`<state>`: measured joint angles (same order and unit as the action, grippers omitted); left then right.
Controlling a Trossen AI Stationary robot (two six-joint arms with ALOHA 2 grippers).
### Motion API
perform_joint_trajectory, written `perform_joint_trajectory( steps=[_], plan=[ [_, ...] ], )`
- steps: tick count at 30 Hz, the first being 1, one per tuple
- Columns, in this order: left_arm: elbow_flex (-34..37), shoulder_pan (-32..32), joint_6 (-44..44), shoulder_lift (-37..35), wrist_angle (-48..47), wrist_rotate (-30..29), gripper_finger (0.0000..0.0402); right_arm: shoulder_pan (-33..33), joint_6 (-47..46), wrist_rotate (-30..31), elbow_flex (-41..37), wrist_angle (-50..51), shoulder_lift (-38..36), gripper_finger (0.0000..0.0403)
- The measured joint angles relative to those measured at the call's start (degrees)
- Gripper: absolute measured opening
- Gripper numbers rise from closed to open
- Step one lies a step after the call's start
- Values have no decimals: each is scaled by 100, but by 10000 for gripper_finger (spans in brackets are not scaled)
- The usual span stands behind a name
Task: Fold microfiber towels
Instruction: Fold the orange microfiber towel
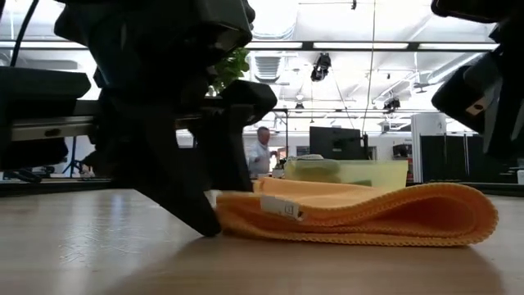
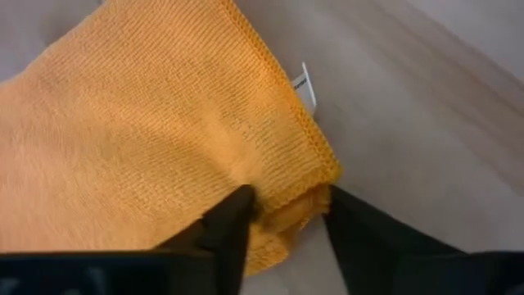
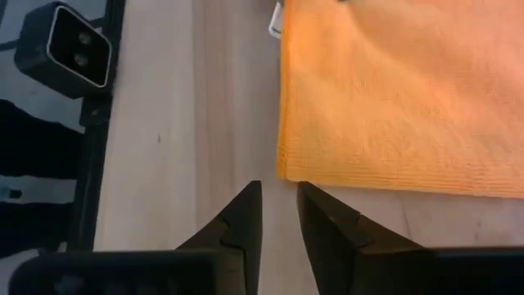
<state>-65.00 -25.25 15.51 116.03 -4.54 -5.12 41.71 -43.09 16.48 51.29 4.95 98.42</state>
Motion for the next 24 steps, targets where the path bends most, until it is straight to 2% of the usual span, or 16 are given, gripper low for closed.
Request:
perform_joint_trajectory(
  steps=[6,9,17,24],
  plan=[
    [1,-23,2,4,10,-10,40,-2,639,10,-2,-490,128,98],
    [1,-40,7,7,13,-76,8,-9,950,12,-2,-760,184,111],
    [29,-39,0,6,24,-18,10,-9,2576,25,-2,-1156,569,153],
    [42,-36,-17,6,27,12,10,-76,3344,266,3,-1141,824,213]
  ],
)
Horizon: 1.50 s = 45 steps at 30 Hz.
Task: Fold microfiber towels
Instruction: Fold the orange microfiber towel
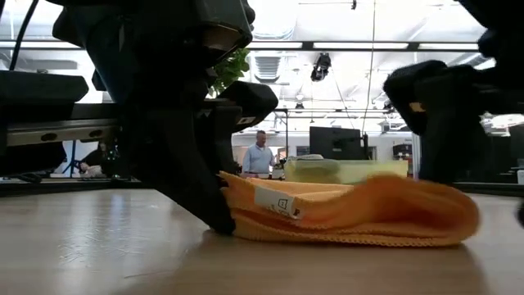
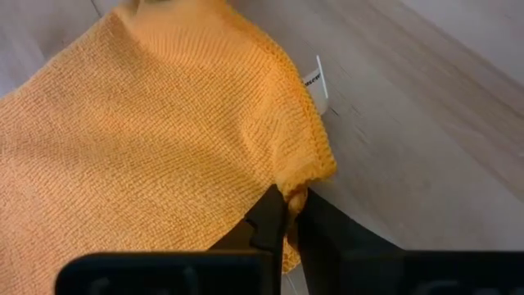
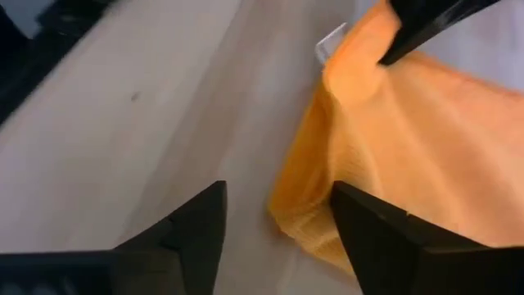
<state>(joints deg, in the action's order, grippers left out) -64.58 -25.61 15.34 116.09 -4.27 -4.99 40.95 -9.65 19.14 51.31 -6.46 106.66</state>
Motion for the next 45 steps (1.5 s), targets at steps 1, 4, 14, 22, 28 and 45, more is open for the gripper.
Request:
perform_joint_trajectory(
  steps=[1,4,14,22,28,45],
  plan=[
    [0,0,-1,0,0,7,10,-1,106,39,8,2,-15,221],
    [2,0,-4,0,0,15,10,-1,321,45,67,-11,-107,240],
    [11,2,-453,0,4,8,10,-48,574,192,65,28,-224,262],
    [49,2,-451,0,76,1,10,-300,458,-541,28,186,91,258],
    [126,2,-457,0,145,7,10,-259,255,-666,34,273,117,239],
    [229,11,-909,0,394,11,10,90,305,742,-3,503,136,119]
  ],
)
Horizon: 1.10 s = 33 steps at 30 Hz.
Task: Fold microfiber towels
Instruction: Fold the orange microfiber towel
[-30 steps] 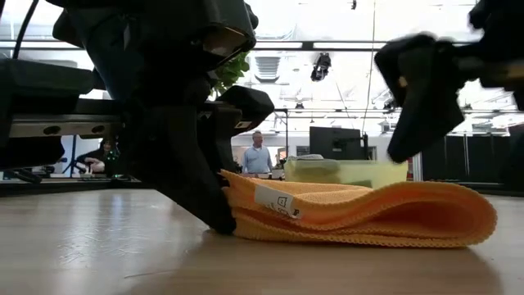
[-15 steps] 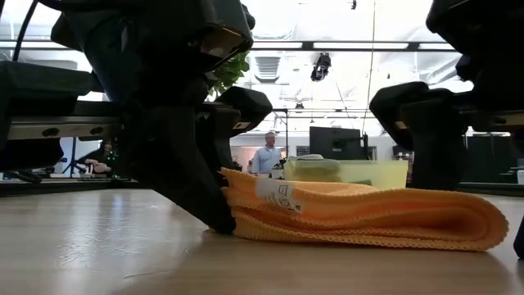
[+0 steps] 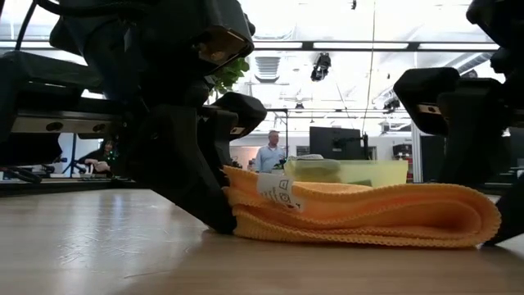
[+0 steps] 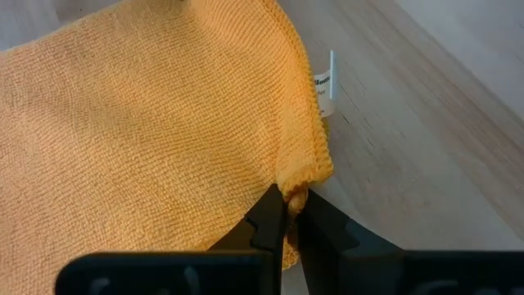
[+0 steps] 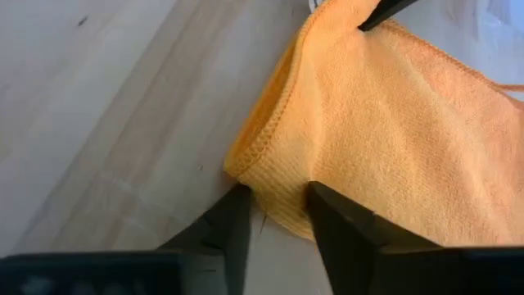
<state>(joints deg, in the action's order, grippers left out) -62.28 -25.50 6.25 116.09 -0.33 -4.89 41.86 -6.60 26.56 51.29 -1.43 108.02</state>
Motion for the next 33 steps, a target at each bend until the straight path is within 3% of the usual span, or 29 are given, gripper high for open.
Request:
perform_joint_trajectory(
  steps=[8,18,21,25,33],
  plan=[
    [37,2,0,0,106,4,10,12,-75,61,-9,11,7,19],
    [50,16,-11,-459,106,256,2,11,-1774,-264,-10,-53,-419,9],
    [61,90,-238,-603,123,939,1,3,-2011,-746,-9,-151,-587,9],
    [55,230,-963,-612,410,2462,1,-1,-2075,-1681,-84,-803,-606,9],
    [104,414,-1193,-605,720,2901,0,-25,-2824,-1916,-453,-1668,-615,9]
  ],
)
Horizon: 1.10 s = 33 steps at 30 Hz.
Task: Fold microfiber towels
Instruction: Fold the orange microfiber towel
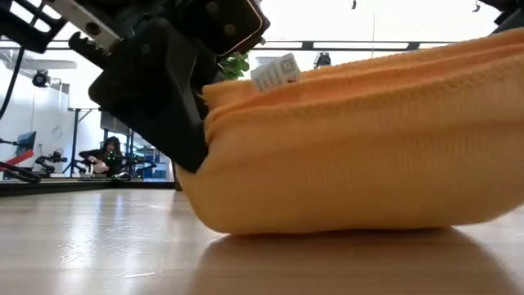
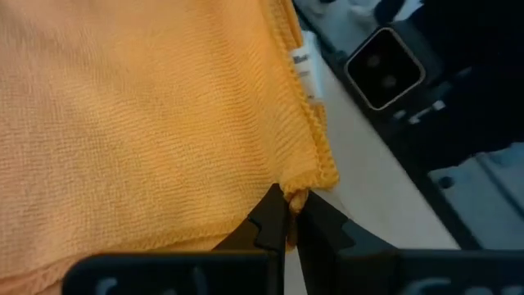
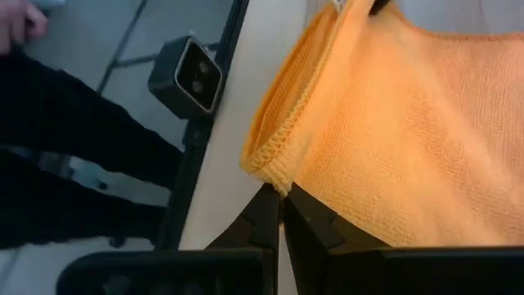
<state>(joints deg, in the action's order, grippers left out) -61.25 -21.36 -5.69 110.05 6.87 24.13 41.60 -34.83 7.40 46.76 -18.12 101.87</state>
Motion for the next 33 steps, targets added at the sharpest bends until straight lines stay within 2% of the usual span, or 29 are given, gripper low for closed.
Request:
perform_joint_trajectory(
  steps=[4,7,10,14,19,23,28,33],
  plan=[
    [39,202,-175,-4,184,449,0,-5,-361,-12,-265,-443,-55,9],
    [167,385,-486,-16,683,1047,0,0,-691,-22,-562,-1029,-93,9],
    [363,540,-752,-18,1097,1197,0,0,-1141,58,-985,-1898,-127,9],
    [528,714,-879,-23,1222,976,0,0,-1837,546,-1593,-2464,-168,9],
    [894,936,-1323,-31,1940,691,0,-2,-2375,894,-2157,-3093,-217,9],
    [1089,1104,-1515,-64,2279,376,0,-2,-2547,947,-2304,-3129,-241,9],
    [1112,1167,-1507,-134,2291,240,0,0,-2626,1128,-2353,-3144,-265,9],
    [1114,1169,-1502,-136,2227,-204,0,-124,-2802,1186,-2392,-2992,-284,9]
  ],
)
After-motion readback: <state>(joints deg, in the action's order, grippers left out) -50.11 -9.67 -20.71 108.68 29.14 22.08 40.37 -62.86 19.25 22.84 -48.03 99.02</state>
